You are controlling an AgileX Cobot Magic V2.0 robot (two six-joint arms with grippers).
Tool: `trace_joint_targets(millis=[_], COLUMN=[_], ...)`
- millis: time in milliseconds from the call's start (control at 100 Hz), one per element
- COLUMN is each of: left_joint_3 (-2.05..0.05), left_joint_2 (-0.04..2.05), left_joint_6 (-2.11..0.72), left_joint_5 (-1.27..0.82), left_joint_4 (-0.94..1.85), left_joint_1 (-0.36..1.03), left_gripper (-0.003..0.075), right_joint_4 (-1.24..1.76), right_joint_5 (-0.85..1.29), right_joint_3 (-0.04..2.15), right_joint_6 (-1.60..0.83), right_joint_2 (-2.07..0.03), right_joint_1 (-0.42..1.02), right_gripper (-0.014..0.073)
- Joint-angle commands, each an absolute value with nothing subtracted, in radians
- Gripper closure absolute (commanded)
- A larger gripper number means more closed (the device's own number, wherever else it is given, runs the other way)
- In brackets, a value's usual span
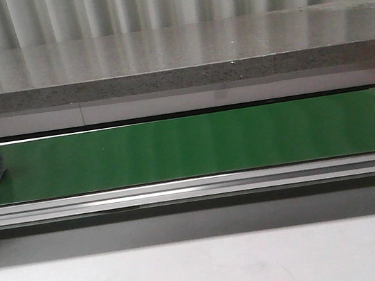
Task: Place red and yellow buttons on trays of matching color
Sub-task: 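Grasp a yellow push button from the pile with the left gripper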
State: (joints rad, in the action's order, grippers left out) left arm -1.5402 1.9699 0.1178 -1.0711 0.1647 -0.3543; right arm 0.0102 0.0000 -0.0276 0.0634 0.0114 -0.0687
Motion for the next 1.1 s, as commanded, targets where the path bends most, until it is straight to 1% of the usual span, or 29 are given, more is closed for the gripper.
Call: trace_joint_targets(millis=[0,220,290,360,530,600,670,810,1090], left_joint_3=[-1.575,-1.575,-1.575,-1.575,-1.575,-1.577,-1.588,-1.62,-1.617], left_joint_2=[1.933,1.961,1.961,1.961,1.959,1.957,1.957,1.934,1.786], left_joint_6=[0.12,0.12,0.12,0.12,0.12,0.115,0.113,0.086,0.037], left_joint_5=[-1.071,-1.096,-1.09,-1.088,-1.082,-1.08,-1.085,-1.123,-1.147], left_joint_4=[0.183,0.187,0.187,0.187,0.187,0.187,0.187,0.187,0.167], left_joint_1=[-0.357,-0.357,-0.357,-0.357,-0.357,-0.357,-0.357,-0.352,-0.317], left_gripper=[0.0218,0.022,0.0239,0.0289,0.0474,0.0529,0.0562,0.0566,0.0566], right_joint_4=[0.0,0.0,0.0,0.0,0.0,0.0,0.0,0.0,0.0], right_joint_5=[-0.083,-0.083,-0.083,-0.083,-0.083,-0.083,-0.083,-0.083,-0.083], right_joint_3=[-0.029,-0.029,-0.029,-0.029,-0.029,-0.029,-0.029,-0.029,-0.029], right_joint_6=[0.061,0.061,0.061,0.061,0.061,0.061,0.061,0.061,0.061], right_joint_2=[0.026,0.026,0.026,0.026,0.026,0.026,0.026,0.026,0.026], right_joint_1=[-0.069,-0.069,-0.069,-0.069,-0.069,-0.069,-0.069,-0.069,-0.069], right_gripper=[0.0659,0.0659,0.0659,0.0659,0.0659,0.0659,0.0659,0.0659,0.0659])
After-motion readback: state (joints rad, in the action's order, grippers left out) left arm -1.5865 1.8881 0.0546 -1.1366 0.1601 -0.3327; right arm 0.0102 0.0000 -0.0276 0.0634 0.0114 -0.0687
